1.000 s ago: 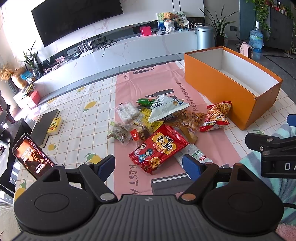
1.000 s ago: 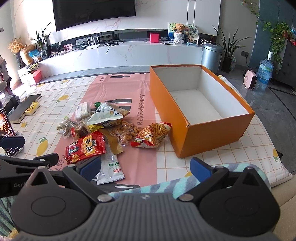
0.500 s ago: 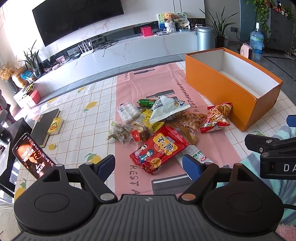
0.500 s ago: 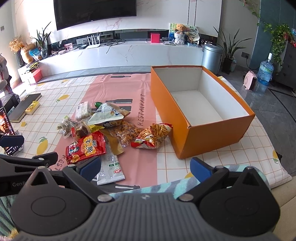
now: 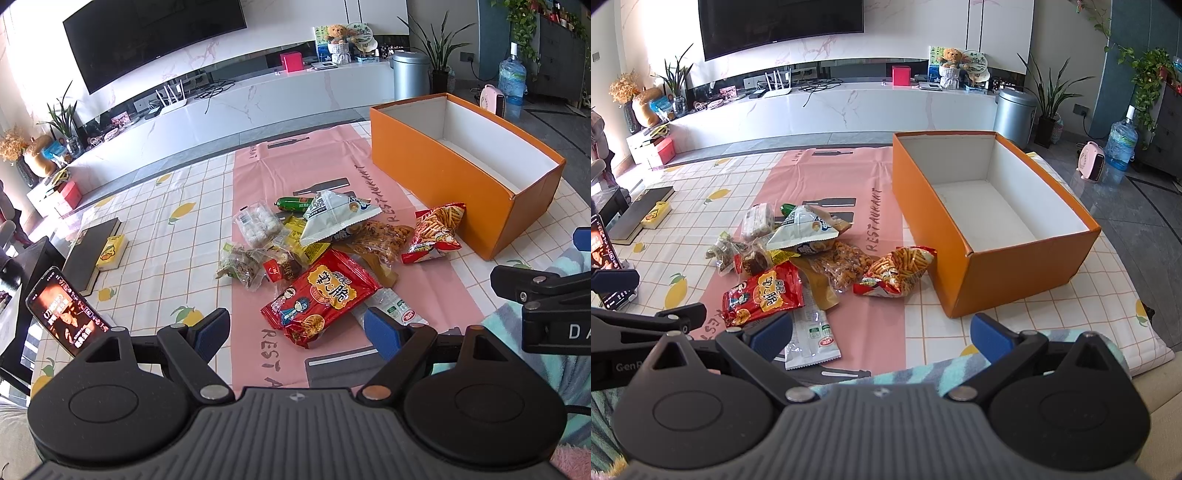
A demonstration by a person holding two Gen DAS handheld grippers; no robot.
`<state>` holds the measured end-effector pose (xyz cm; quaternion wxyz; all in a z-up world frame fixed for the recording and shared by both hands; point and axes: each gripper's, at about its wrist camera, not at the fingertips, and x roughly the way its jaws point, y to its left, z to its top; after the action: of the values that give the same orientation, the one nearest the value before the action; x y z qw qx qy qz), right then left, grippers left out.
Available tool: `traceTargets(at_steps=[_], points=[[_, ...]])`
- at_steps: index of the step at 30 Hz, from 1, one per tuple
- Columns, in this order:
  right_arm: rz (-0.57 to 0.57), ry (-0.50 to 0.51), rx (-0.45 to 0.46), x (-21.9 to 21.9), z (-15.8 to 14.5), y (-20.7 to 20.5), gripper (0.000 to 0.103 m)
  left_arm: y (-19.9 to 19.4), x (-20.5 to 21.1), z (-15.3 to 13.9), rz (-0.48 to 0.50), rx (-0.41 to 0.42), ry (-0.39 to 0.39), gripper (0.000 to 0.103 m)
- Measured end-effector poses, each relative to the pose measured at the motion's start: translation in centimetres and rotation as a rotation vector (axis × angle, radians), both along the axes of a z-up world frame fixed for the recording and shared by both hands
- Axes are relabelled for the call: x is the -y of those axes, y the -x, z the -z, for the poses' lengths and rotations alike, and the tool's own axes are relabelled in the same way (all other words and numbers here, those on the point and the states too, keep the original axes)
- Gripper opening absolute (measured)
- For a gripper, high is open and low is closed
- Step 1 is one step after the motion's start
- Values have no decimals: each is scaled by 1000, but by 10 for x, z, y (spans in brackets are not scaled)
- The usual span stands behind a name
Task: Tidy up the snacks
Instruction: 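Reach the left tool to the red bag while the right tool reaches the white sachet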
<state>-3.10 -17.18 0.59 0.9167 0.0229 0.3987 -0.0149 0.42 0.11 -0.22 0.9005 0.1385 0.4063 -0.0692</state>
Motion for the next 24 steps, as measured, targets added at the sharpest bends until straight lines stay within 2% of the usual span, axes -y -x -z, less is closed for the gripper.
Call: traceTargets(at_steps=[6,8,11,14,15,20,24], points=[[-30,-29,0,0,6,-4,99,-4,-4,0,20,3,10,96],[-34,-40,7,0,10,-5,99,-8,-10,0,8,-18,43,89],[-53,-59,-9,-1,17,-11,98,-17,-19,3,18,-74,118,72],[-75,-79,-25,-4,25,-18,85,-27,-21,8,30,-117,152,63],[-81,-83,-30,-6,28,-21,84,-30,-21,9,41,-124,155,61],[-96,-88,-30,-14,39,-35,85,-42,-14,13,168,-163,127,62],[-106,-119,-87,-18,54,-54,85,-59,-16,21,246,-181,76,80]])
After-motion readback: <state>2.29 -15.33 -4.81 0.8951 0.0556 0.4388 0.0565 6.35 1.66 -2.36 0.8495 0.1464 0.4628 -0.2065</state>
